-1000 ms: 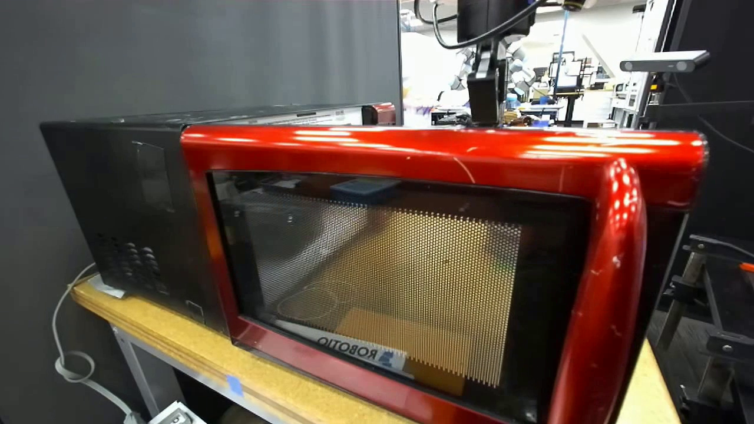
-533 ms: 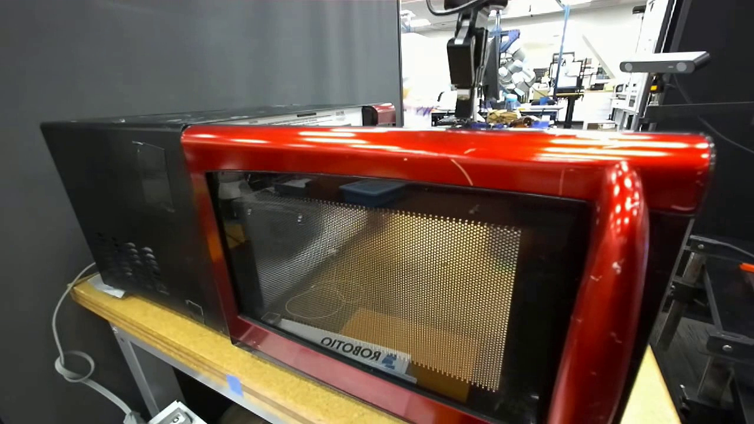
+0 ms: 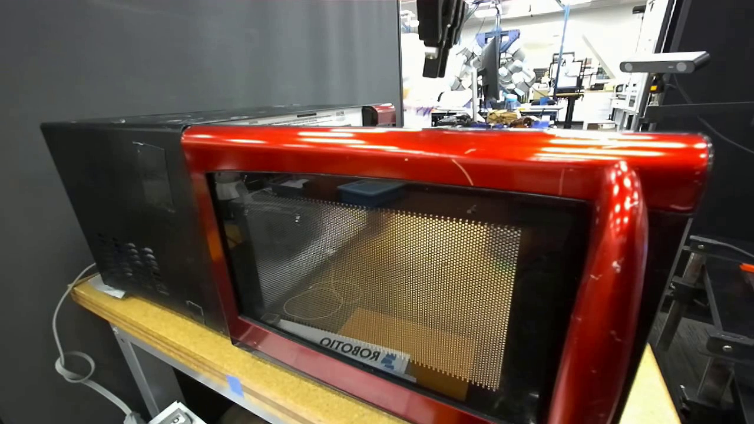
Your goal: Open the microwave door
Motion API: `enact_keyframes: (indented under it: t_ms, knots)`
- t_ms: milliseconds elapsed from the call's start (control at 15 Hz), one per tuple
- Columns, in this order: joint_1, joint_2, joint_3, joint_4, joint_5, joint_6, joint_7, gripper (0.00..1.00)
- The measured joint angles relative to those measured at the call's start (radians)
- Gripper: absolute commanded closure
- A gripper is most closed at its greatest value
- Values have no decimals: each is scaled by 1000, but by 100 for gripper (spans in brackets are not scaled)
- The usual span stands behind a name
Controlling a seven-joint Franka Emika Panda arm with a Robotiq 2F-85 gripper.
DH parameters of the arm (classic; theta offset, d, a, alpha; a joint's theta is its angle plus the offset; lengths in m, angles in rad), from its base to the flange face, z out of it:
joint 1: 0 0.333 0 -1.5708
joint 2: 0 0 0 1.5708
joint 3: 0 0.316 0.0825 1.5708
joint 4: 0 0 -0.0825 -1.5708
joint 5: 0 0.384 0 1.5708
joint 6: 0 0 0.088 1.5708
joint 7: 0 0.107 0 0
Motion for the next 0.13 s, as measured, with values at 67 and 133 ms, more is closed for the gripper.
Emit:
enact_keyframes:
  t_ms: [67, 133]
  knots:
    - [-1, 1, -2, 10, 0, -6, 0, 33]
    - [-3, 3, -3, 20, 0, -12, 0, 27]
